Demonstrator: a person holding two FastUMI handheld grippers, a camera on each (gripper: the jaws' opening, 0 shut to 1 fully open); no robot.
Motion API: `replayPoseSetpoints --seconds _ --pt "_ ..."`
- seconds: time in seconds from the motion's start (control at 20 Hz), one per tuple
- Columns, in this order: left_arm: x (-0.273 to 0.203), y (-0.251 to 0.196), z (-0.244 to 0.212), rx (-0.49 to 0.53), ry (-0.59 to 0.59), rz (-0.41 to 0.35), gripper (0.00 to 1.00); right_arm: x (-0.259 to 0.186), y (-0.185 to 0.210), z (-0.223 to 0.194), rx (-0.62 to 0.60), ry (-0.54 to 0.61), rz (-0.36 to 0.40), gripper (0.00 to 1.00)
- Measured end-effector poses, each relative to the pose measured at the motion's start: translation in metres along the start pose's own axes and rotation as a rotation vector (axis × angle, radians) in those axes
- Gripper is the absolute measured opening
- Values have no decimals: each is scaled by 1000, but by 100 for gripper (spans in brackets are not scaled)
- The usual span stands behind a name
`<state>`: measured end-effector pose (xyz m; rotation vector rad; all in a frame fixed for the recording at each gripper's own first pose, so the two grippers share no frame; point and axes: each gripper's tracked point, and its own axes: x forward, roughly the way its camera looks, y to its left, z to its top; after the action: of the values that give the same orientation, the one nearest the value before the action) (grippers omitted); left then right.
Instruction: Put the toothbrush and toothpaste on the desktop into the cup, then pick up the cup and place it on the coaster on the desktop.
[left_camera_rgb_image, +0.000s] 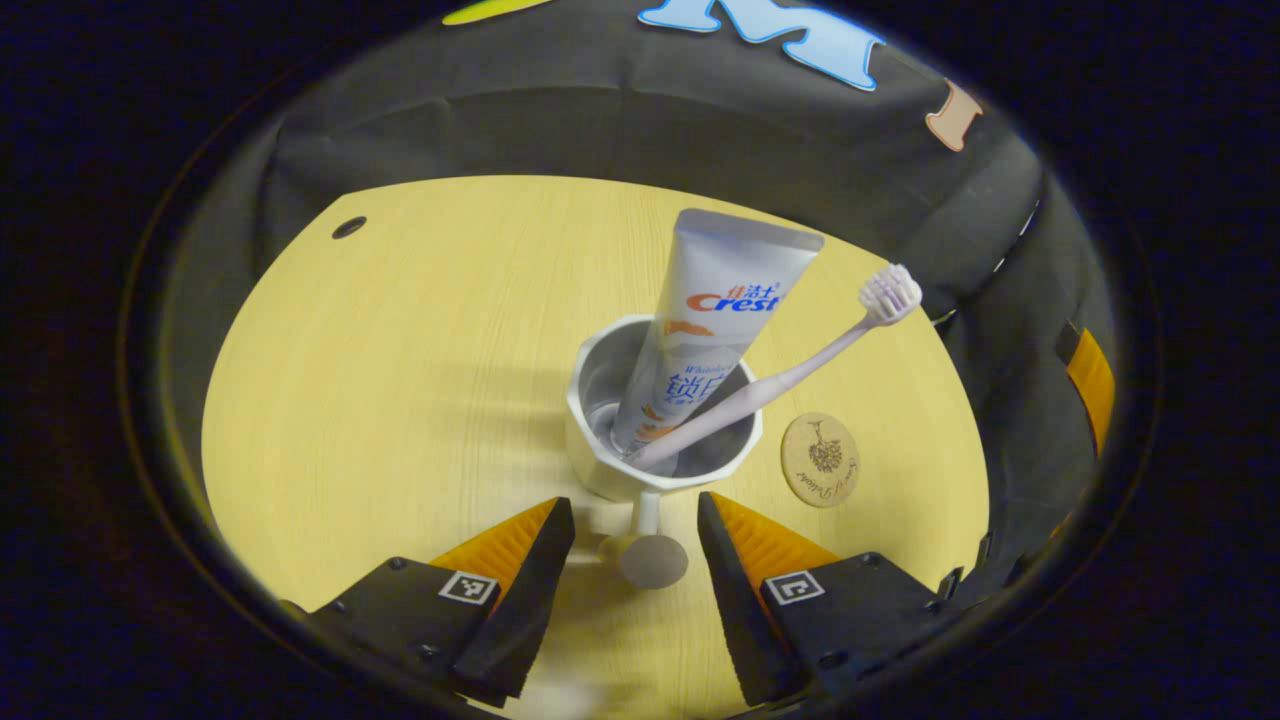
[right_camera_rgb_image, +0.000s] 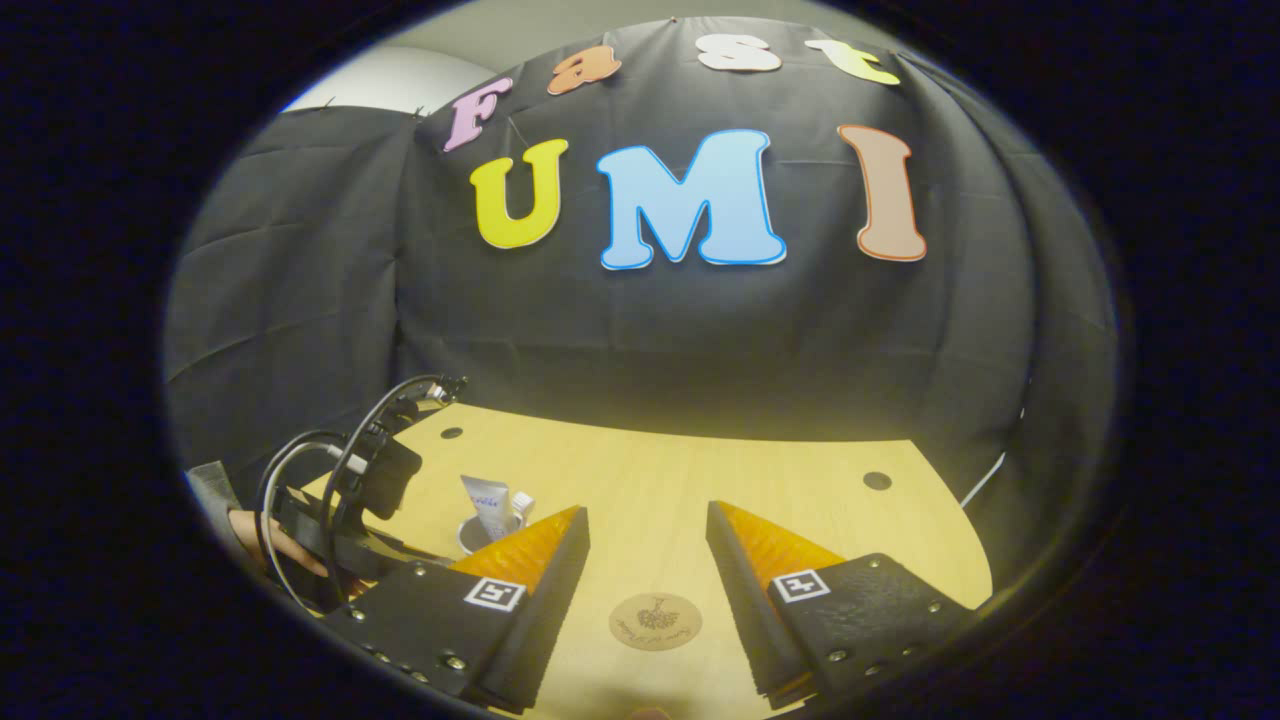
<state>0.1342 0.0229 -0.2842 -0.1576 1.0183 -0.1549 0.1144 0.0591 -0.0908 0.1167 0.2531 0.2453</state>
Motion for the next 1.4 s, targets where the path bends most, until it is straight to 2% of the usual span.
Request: replayPoseSetpoints --seconds 0.15,0.25,0.3,0.35,0.4,0.45,0.5,0.6,0.65,0.75,0.95,1.0,1.15,1.4 --pt "3 -1 -2 10 17 5 63 -1 -8 -5 27 12 -20 75" --pt "4 -2 -1 26 22 12 77 -1 -12 -7 46 16 -29 75" --pt "6 -1 -1 35 24 21 77 -1 -13 -8 55 18 -33 75" --pt "7 -1 -1 40 26 20 70 -1 -14 -10 61 21 -37 75" --pt "7 -2 -1 47 31 22 57 -1 -16 -10 64 24 -40 75" --pt "7 -2 -1 55 34 24 56 -2 -17 -12 65 28 -44 75" --pt "7 -2 -1 60 35 28 63 -2 -18 -14 66 32 -48 75" --pt "7 -4 -2 71 43 24 53 -3 -19 -17 69 42 -53 75" --pt "7 -3 -1 84 41 36 55 -5 -19 -18 71 46 -56 75" --pt "7 -5 -4 91 53 29 45 -5 -20 -20 71 51 -60 75" --pt "8 -2 -2 125 56 59 43 -13 -23 -23 64 58 -73 75" --pt "7 -2 -4 141 58 68 36 -14 -24 -24 62 59 -76 75" --pt "5 1 -4 192 50 94 35 -20 -27 -25 61 63 -89 75" --pt "6 1 -5 199 15 110 27 -28 -31 -29 77 64 -103 75"
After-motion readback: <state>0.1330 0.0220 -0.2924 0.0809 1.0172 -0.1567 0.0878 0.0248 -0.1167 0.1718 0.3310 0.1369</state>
